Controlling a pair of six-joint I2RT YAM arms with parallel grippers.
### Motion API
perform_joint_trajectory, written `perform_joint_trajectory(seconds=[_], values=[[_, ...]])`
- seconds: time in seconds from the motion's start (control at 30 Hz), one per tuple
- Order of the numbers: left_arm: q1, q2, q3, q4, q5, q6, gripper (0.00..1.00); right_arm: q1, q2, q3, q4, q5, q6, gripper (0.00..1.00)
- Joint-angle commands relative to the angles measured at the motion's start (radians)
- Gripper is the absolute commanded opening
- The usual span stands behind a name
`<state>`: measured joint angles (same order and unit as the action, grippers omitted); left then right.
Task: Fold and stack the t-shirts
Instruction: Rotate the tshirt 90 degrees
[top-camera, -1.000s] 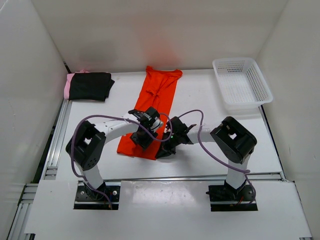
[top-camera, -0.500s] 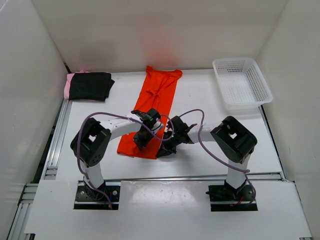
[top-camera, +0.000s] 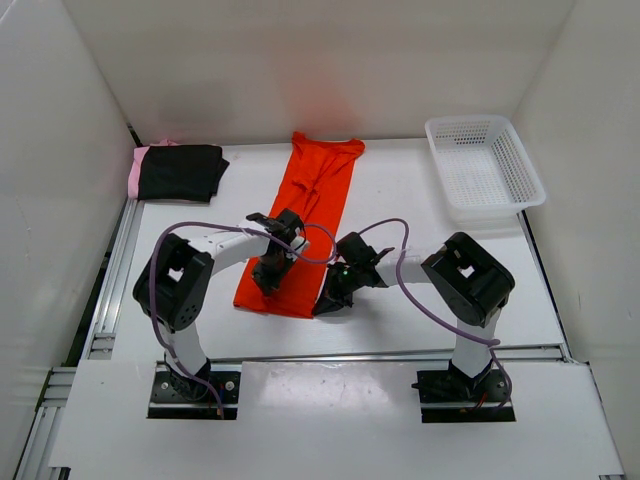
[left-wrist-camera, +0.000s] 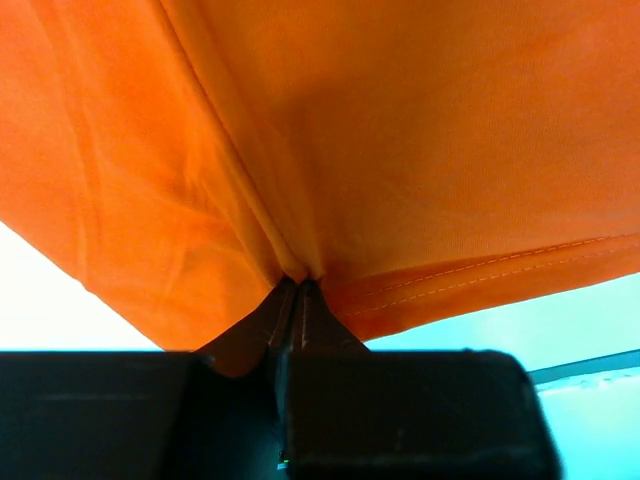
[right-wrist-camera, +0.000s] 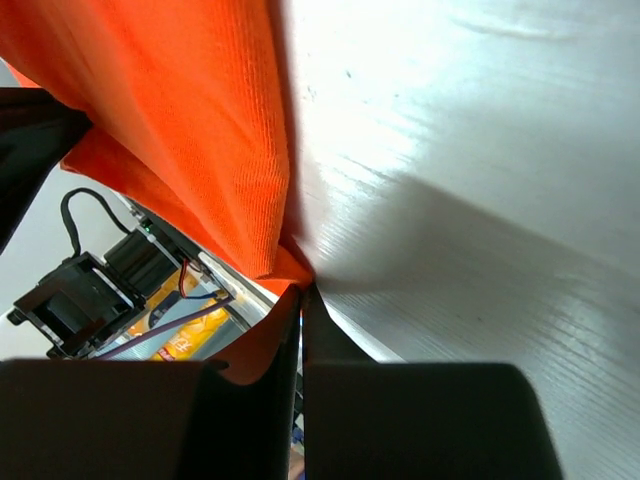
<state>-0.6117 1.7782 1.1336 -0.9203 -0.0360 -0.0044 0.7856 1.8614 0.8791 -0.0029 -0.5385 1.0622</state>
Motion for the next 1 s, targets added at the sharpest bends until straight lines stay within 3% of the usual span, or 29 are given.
perform_joint_trajectory(seconds=[0.0,0.03,0.07,0.17,0.2,0.4,0.57,0.77,0.97], values=[[0.012,-0.026,-0.008,-0.041,0.010,0.004,0.15,-0.005,-0.013,-0.032,-0.117,0.040,-0.015,0.00],[0.012,-0.026,-0.008,-0.041,0.010,0.004,0.16,-0.005,-0.013,-0.032,-0.117,0.040,-0.015,0.00],[0.012,-0.026,-0.008,-0.052,0.021,0.004,0.25,-0.005,-0.013,-0.041,-0.117,0.040,-0.015,0.00],[0.012,-0.036,0.015,-0.063,0.056,0.004,0.39,-0.005,-0.013,-0.042,-0.117,0.040,-0.015,0.00],[0.012,-0.048,0.025,-0.063,0.056,0.004,0.49,-0.005,-0.013,-0.042,-0.117,0.040,-0.024,0.00],[0.026,-0.069,0.118,-0.135,0.074,0.004,0.57,-0.005,-0.022,-0.042,-0.126,0.049,-0.024,0.00],[0.102,-0.140,0.132,-0.161,0.110,0.004,0.63,-0.005,-0.059,-0.042,-0.195,0.072,-0.083,0.00],[0.156,-0.240,-0.018,-0.141,0.152,0.004,0.69,-0.051,-0.185,-0.121,-0.299,0.095,-0.200,0.00],[0.043,-0.457,-0.238,-0.029,0.144,0.004,0.70,-0.121,-0.378,-0.273,-0.402,0.086,-0.301,0.00]])
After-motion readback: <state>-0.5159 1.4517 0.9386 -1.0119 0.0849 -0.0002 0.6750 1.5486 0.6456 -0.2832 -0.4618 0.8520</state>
